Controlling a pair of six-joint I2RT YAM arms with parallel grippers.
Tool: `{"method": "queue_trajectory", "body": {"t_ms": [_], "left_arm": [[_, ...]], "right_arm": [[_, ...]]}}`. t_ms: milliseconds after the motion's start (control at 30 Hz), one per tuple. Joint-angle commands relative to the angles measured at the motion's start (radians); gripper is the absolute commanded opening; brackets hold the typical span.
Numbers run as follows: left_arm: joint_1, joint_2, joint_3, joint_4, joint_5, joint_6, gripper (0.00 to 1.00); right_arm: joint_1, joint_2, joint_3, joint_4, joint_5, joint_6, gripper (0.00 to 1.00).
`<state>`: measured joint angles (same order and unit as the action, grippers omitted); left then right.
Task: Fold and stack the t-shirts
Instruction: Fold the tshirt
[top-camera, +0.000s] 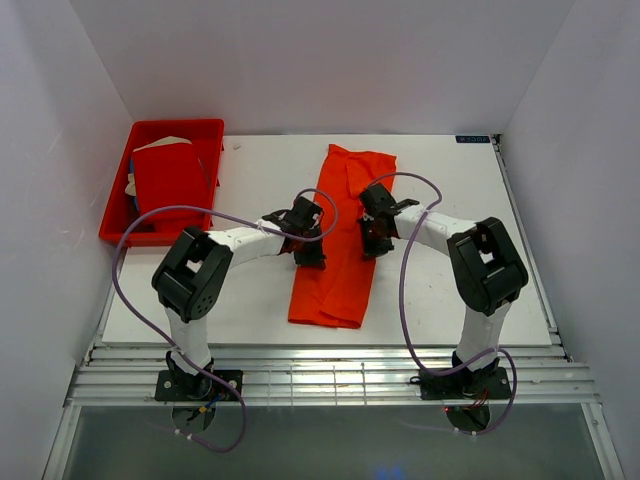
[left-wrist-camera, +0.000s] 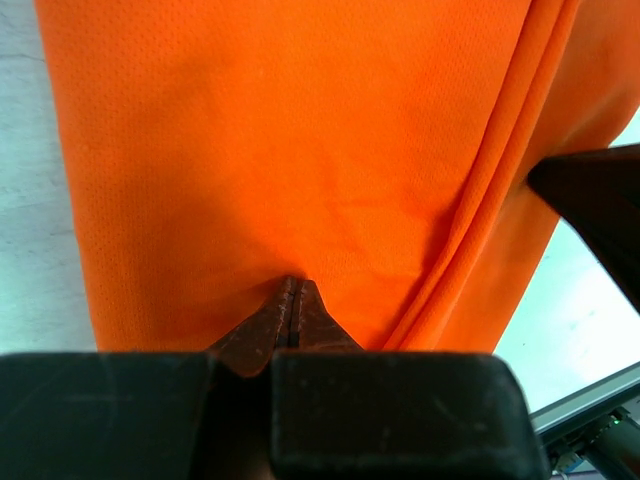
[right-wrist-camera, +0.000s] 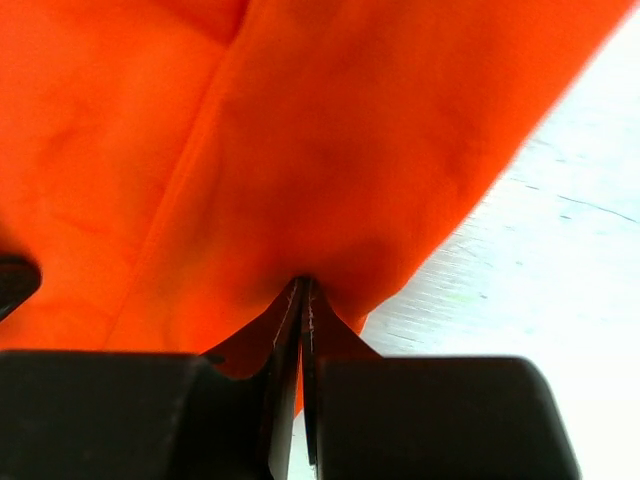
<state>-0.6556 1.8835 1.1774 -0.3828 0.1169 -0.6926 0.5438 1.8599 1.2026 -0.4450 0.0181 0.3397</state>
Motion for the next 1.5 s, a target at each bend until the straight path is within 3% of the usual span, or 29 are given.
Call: {"method": "queue_trajectory", "body": {"t_ms": [0,700,833,967,1000,1100,1233,1300,1467], "left_arm": [[-0.013,-0.040,0.004,0.005,0.018,-0.015,0.00],[-0.024,0.049,0.111,0.022,0.049,-0.015,0.00],[-0.026,0.058,0.159,0.025,0.046,-0.004,0.00],[-0.024,0.037,0.250,0.001,-0.008,0.027,0.00],[-0.024,0.031,0.263,-0.004,-0.034,0.031,0.00],[-0.024,0.006,0.289,-0.025,-0.094,0.041,0.00],[-0.016,-0.011,0.274,-0.045,-0.169,0.061,0.34],[-0.010,0.006,0.271,-0.057,-0.171,0.068,0.40],[-0.003,0.060,0.274,-0.064,-0.158,0.077,0.42]], "right_arm": [[-0.004,0.028,0.040,-0.096,0.135,-0.005,0.08],[-0.005,0.073,0.147,-0.201,0.302,-0.005,0.08],[-0.005,0.009,0.141,-0.190,0.310,-0.013,0.08],[0.007,-0.148,0.091,-0.112,0.214,-0.044,0.19],[0.013,-0.174,0.086,-0.113,0.189,-0.050,0.30],[0.057,-0.234,0.071,-0.159,0.126,-0.054,0.41],[0.155,-0.294,-0.006,-0.158,0.063,-0.025,0.44],[0.186,-0.304,-0.046,-0.149,0.030,0.002,0.48],[0.283,-0.300,-0.072,-0.169,0.037,0.039,0.51]]}}
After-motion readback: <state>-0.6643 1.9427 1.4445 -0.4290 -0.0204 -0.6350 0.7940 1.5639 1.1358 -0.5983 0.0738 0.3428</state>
